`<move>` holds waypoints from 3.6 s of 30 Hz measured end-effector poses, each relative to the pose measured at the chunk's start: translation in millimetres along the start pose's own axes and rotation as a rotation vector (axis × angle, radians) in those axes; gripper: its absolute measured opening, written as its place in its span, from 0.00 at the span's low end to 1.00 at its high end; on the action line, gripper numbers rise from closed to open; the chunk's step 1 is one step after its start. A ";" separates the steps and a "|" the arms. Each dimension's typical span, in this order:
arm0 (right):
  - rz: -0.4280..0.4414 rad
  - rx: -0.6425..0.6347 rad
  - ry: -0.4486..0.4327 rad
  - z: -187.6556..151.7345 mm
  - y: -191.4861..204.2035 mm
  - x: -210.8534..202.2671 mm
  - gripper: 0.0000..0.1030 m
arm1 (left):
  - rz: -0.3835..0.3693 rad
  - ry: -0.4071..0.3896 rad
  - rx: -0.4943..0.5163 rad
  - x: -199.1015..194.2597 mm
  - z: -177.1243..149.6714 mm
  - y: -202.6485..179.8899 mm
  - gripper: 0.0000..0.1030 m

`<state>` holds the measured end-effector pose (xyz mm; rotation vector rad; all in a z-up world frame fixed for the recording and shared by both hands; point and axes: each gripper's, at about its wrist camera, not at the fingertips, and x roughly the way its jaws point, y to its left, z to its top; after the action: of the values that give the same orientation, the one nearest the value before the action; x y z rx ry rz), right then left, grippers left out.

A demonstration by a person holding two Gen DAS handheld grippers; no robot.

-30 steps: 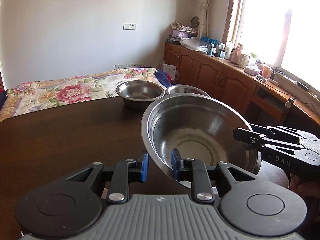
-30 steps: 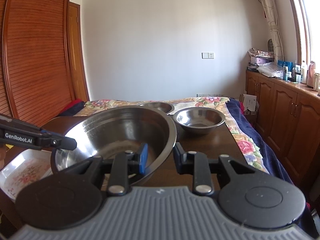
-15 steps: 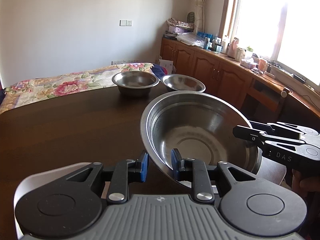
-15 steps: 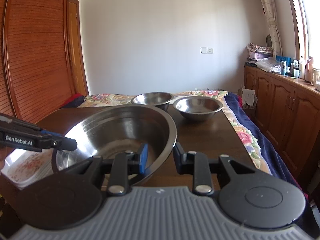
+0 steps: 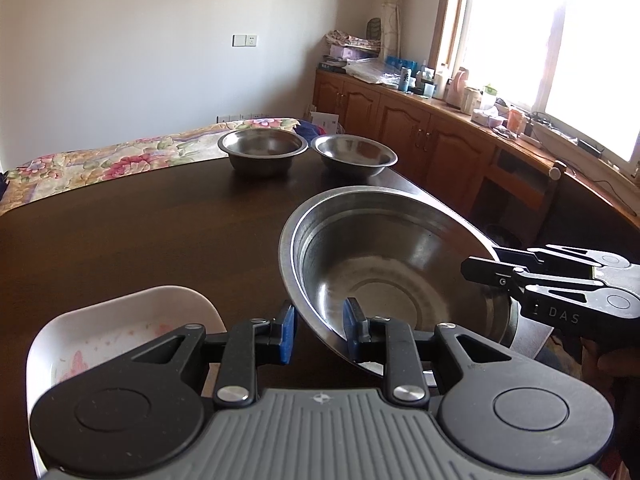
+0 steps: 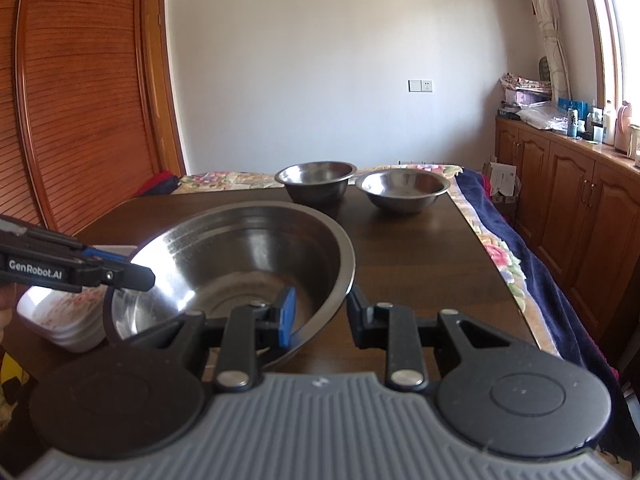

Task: Organize plates and bowls

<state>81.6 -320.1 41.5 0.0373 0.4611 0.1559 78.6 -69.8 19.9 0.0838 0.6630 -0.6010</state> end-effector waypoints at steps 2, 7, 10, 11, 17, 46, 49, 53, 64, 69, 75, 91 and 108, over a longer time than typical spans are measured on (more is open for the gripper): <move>0.003 0.000 0.007 -1.6 0.3 0.1 0.30 | -0.003 0.002 0.000 -1.1 -2.3 0.5 0.26; 0.017 0.002 0.019 -2.6 -0.6 1.7 0.30 | -0.001 0.015 -0.011 -0.3 -7.1 2.8 0.26; 0.023 0.005 0.017 -2.7 -0.8 1.3 0.30 | -0.003 0.018 -0.017 -0.8 -9.5 3.2 0.26; 0.023 0.004 0.016 -2.5 -0.8 1.4 0.30 | -0.004 0.018 -0.016 -0.5 -9.6 2.9 0.26; 0.030 0.011 0.020 -3.1 -2.7 2.3 0.31 | -0.010 0.015 -0.023 2.3 -8.1 4.1 0.27; 0.027 -0.086 -0.090 47.3 -16.5 -1.1 0.40 | 0.028 -0.077 -0.027 -8.4 22.3 15.9 0.56; 0.034 -0.092 -0.104 59.5 -23.8 6.2 0.40 | 0.037 -0.096 -0.035 -4.9 36.7 20.3 0.60; 0.043 -0.117 -0.113 75.1 -31.5 20.7 0.40 | 0.056 -0.118 -0.037 3.9 55.8 23.6 0.64; 0.080 -0.165 -0.068 105.4 -44.0 74.4 0.40 | 0.119 -0.142 -0.023 33.5 97.2 41.9 0.79; 0.109 -0.205 -0.045 121.8 -40.7 89.3 0.40 | 0.139 -0.136 -0.019 43.7 111.2 44.7 0.79; 0.132 -0.239 -0.032 138.5 -36.7 107.0 0.40 | 0.151 -0.130 -0.010 53.8 121.3 55.8 0.79; 0.126 -0.197 0.098 146.0 -34.3 188.3 0.40 | 0.147 -0.085 -0.007 106.7 148.2 95.4 0.79; 0.114 -0.156 0.245 136.2 -42.4 241.4 0.38 | 0.050 -0.007 -0.074 172.1 153.3 110.3 0.56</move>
<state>361.8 -323.9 54.2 -0.1102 0.6901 0.3099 331.7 -103.8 25.3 0.0288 0.6737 -0.5281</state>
